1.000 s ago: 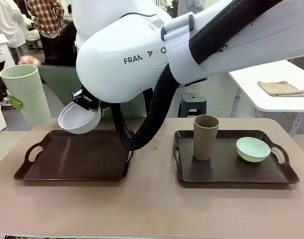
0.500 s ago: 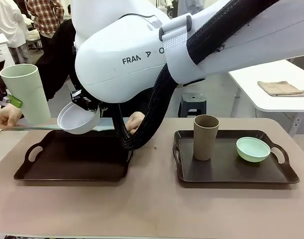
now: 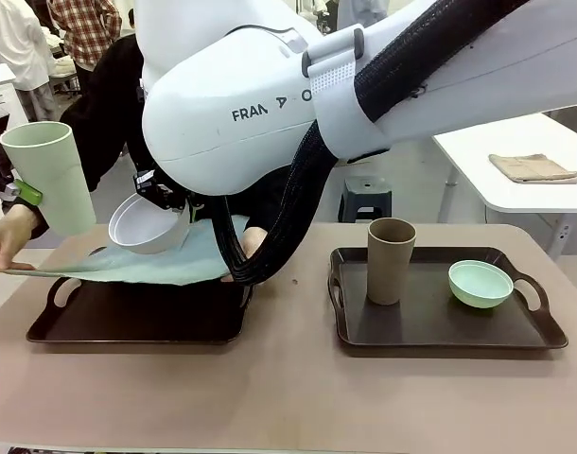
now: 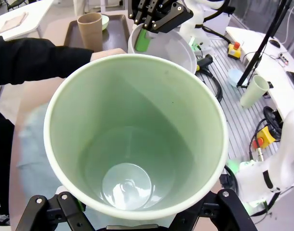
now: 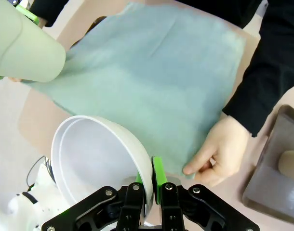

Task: Set up a tray with a mat and arrange the tableware.
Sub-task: Place the Picnic Bowl and Reusable plastic cup back onto the Handle tray in front of the human's position.

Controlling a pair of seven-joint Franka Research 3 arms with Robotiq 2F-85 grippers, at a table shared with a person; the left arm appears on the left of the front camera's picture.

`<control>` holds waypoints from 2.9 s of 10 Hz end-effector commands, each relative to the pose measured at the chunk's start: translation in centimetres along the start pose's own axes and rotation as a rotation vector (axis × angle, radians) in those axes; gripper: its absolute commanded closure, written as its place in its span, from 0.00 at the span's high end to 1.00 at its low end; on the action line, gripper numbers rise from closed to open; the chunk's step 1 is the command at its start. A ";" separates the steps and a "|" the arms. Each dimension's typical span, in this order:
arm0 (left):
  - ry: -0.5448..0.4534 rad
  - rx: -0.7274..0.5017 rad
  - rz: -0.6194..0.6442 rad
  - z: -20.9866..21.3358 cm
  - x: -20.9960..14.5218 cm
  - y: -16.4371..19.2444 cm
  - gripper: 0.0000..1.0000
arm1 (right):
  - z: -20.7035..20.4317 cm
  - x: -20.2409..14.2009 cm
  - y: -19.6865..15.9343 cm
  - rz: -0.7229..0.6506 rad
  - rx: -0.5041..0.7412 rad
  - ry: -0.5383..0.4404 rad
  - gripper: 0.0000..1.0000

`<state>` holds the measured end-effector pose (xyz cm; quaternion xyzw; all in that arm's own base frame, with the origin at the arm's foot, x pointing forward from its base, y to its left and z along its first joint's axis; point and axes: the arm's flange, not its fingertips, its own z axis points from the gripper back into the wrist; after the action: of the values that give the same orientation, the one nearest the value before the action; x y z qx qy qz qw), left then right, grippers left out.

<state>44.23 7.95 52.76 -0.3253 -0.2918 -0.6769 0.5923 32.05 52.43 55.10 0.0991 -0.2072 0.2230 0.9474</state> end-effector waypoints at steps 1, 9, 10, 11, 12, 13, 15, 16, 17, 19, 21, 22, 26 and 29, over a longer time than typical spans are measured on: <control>0.008 0.002 -0.015 0.1 0.3 -0.1 0.00 | -0.1 0.3 0.2 0.003 -0.001 -0.005 0.04; 0.008 0.002 -0.015 0.1 0.3 -0.1 0.00 | -0.1 0.3 0.2 0.003 -0.001 -0.005 0.04; 0.008 0.002 -0.015 0.1 0.3 -0.1 0.00 | -0.1 0.3 0.2 0.003 -0.001 -0.005 0.04; 0.008 0.002 -0.015 0.1 0.3 -0.1 0.00 | -0.1 0.3 0.2 0.003 -0.001 -0.005 0.04; 0.008 0.002 -0.015 0.1 0.3 -0.1 0.00 | -0.1 0.3 0.2 0.003 -0.001 -0.005 0.04; 0.008 0.002 -0.015 0.1 0.3 -0.1 0.00 | -0.1 0.3 0.2 0.003 -0.001 -0.005 0.04; 0.008 0.002 -0.015 0.1 0.3 -0.1 0.00 | -0.1 0.3 0.2 0.003 -0.001 -0.005 0.04; 0.008 0.002 -0.015 0.1 0.3 -0.1 0.00 | -0.1 0.3 0.2 0.003 -0.001 -0.005 0.04; 0.008 0.002 -0.015 0.1 0.3 -0.1 0.00 | -0.1 0.3 0.2 0.003 -0.001 -0.005 0.04; 0.008 0.002 -0.015 0.1 0.3 -0.1 0.00 | -0.1 0.3 0.2 0.003 -0.001 -0.005 0.04; 0.008 0.002 -0.015 0.1 0.3 -0.1 0.00 | -0.1 0.3 0.2 0.003 -0.001 -0.005 0.04; 0.008 0.002 -0.015 0.1 0.3 -0.1 0.00 | -0.1 0.3 0.2 0.003 -0.001 -0.005 0.04; 0.008 0.002 -0.015 0.1 0.3 -0.1 0.00 | -0.1 0.3 0.2 0.003 -0.001 -0.005 0.04; -0.019 -0.085 -0.135 -2.3 -3.3 1.4 0.85 | -4.1 0.8 -2.8 -0.125 0.044 -0.004 0.07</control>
<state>44.79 7.69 50.71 -0.3336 -0.2911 -0.6984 0.5624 33.90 51.87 53.90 0.1102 -0.2018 0.2012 0.9522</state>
